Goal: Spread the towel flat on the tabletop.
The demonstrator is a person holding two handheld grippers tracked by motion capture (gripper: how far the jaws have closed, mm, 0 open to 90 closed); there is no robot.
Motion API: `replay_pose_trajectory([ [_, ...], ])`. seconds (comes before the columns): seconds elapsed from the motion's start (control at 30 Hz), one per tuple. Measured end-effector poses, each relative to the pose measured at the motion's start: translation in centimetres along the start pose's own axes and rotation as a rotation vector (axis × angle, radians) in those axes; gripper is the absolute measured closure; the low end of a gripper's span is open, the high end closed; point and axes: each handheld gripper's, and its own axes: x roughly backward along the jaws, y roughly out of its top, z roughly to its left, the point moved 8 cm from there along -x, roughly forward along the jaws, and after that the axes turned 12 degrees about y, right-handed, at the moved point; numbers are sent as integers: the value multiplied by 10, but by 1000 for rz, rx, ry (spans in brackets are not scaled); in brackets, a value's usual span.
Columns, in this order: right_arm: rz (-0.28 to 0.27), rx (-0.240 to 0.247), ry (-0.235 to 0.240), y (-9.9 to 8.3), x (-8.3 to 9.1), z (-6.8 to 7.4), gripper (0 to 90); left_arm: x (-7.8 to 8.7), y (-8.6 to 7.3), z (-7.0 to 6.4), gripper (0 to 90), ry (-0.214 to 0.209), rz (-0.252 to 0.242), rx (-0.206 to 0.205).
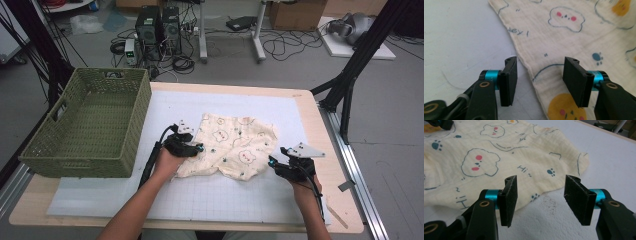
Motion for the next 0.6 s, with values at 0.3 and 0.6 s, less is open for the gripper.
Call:
replay_pose_trajectory([
  [0.3, 1, 5, 2, 0, -1, 1, 434, 3, 1, -4, 855, -32, -28, -79],
  [0.6, 24, 3, 87, 0, -15, 16, 432, 10, -7, 53, 858, 116, -6, 102],
])
